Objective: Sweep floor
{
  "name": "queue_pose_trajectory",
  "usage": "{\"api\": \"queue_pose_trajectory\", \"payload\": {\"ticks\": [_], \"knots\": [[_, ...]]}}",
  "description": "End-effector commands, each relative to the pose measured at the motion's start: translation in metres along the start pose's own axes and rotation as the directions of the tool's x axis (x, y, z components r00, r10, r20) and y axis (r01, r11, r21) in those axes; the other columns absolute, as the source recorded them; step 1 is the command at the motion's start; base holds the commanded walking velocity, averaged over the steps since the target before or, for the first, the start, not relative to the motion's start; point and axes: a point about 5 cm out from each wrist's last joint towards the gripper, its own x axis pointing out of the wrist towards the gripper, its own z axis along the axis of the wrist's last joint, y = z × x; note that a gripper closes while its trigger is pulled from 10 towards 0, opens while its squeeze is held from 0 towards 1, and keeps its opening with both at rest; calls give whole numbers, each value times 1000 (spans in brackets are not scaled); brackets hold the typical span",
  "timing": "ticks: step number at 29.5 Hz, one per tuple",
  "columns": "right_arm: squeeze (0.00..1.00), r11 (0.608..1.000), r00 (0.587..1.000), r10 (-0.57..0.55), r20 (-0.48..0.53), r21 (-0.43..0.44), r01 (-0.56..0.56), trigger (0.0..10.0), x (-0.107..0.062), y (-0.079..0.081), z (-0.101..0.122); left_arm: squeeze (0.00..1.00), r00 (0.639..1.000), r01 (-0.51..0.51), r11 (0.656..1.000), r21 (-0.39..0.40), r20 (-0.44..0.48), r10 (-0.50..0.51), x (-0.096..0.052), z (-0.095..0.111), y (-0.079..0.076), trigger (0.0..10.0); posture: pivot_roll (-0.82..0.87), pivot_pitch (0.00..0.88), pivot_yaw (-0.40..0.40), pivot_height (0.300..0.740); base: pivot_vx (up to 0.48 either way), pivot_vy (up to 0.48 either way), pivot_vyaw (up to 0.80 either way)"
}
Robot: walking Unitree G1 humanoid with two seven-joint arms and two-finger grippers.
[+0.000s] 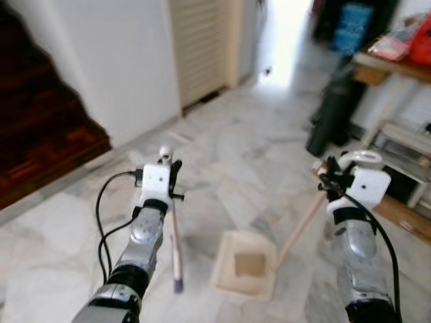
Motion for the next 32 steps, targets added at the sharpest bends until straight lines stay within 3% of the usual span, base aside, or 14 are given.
{"api": "queue_pose_trajectory", "payload": {"ticks": [1, 27, 32], "knots": [[0, 1000, 998, -8, 66, 15, 7, 10000, 2, 0, 13, 0, 998, 15, 1000, 6, 67, -15, 5, 13, -2, 10000, -133, 0, 20, 740, 0, 0, 800], [0, 994, 998, -48, 38, 102, 44, 10000, -4, 14, 4, 0, 997, 17, 998, 58, 76, -21, 2, 17, 11, 10000, -117, 0, 76, 740, 0, 0, 800], [0, 991, 998, -64, 24, 116, 60, 10000, -4, 12, 2, 0, 997, 24, 998, 59, 73, -28, 1, 16, 8, 10000, -118, 0, 78, 740, 0, 0, 213]]}}
